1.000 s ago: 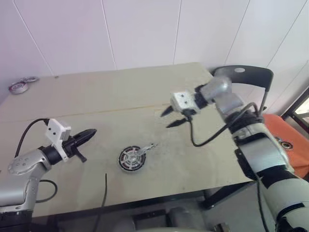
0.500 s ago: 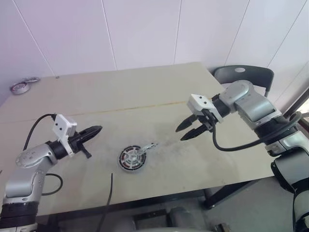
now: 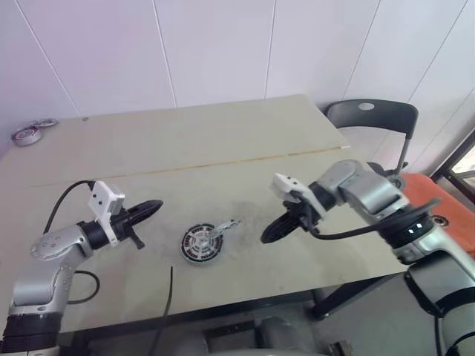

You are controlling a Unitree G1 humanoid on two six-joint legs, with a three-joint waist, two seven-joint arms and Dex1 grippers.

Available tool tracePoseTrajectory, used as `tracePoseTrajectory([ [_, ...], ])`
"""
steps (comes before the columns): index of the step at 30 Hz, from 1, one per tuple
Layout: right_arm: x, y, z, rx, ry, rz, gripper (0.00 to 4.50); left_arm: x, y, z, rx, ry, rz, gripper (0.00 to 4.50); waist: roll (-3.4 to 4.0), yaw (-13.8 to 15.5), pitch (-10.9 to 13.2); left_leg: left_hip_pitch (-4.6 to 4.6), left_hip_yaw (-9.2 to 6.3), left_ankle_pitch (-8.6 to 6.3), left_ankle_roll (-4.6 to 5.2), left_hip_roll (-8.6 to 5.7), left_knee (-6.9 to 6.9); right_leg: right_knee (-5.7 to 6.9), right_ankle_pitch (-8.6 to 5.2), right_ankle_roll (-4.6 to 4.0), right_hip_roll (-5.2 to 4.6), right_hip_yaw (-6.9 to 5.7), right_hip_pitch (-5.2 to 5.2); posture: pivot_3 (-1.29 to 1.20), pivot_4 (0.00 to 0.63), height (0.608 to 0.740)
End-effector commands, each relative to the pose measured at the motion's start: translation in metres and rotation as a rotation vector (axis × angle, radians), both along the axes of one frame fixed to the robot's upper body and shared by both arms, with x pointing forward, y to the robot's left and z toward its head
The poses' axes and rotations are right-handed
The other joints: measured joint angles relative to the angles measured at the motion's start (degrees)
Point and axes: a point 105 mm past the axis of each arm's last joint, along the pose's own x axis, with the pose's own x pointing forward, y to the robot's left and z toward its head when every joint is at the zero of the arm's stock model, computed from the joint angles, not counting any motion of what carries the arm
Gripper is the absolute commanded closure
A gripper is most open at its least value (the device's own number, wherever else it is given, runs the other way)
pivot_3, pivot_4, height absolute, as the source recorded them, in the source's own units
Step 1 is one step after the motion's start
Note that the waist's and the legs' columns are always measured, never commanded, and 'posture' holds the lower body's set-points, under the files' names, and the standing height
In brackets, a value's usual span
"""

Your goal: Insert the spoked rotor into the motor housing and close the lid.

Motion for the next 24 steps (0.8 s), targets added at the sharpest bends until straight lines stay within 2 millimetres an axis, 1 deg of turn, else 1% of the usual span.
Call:
tracePoseTrajectory([
  [1,0.007,0.021,0.007,0.029,-0.041,-0.019,4.49,0.003,-0.004,0.012,0.009,-0.04,-0.021,4.5,-0.01,0.1,0.0,-0.01,0.0,0.0,0.0,0.0,0.0,0.0,0.0,0.0,0.0,0.0,0.0,0.0,0.0,0.74],
  [2,0.006,0.031,0.009,0.044,-0.035,-0.02,4.49,0.004,-0.005,0.012,0.009,-0.04,-0.022,4.5,-0.01,0.2,0.0,-0.03,0.0,0.0,0.0,0.0,0.0,-0.01,0.01,0.01,0.0,0.0,-0.01,0.0,0.0,0.74],
  [5,0.001,0.049,0.015,0.072,-0.022,-0.008,4.49,0.005,-0.006,0.012,0.007,-0.044,-0.023,4.5,-0.02,0.3,0.0,-0.1,-0.02,0.0,0.0,-0.01,-0.03,-0.05,0.03,0.03,-0.03,-0.01,-0.04,0.0,0.0,0.74],
  [7,-0.001,0.054,0.019,0.083,-0.022,0.003,4.49,0.006,-0.006,0.012,0.005,-0.047,-0.022,4.5,-0.02,0.3,0.0,-0.11,-0.02,0.0,0.0,-0.01,-0.04,-0.06,0.04,0.02,-0.04,-0.01,-0.06,0.0,0.0,0.74],
  [18,-0.003,0.066,0.027,0.101,-0.036,0.017,4.49,0.01,-0.004,0.01,-0.009,-0.056,-0.002,4.5,-0.04,0.1,0.0,-0.08,-0.05,0.0,0.0,-0.01,-0.03,-0.02,0.03,0.03,-0.03,-0.04,-0.06,0.0,0.0,0.74],
  [21,-0.001,0.069,0.033,0.11,-0.042,0.017,4.49,0.011,-0.005,0.01,-0.01,-0.059,-0.001,4.5,-0.04,0.1,0.0,-0.08,-0.05,0.0,0.0,-0.01,-0.03,-0.03,0.03,0.03,-0.03,-0.04,-0.06,0.0,0.0,0.74],
  [22,0.0,0.069,0.037,0.121,-0.045,0.016,4.49,0.011,-0.005,0.011,-0.011,-0.059,-0.002,4.5,-0.04,0.1,0.0,-0.09,-0.05,0.0,0.0,-0.01,-0.02,-0.03,0.03,0.03,-0.03,-0.04,-0.06,0.0,0.0,0.74],
  [24,0.002,0.063,0.058,0.189,-0.04,0.033,4.49,0.011,-0.007,0.01,-0.016,-0.056,-0.009,4.5,-0.05,0.1,0.0,-0.09,-0.05,0.0,0.0,-0.01,-0.02,-0.03,0.03,0.03,-0.03,-0.04,-0.06,0.0,0.0,0.74],
])
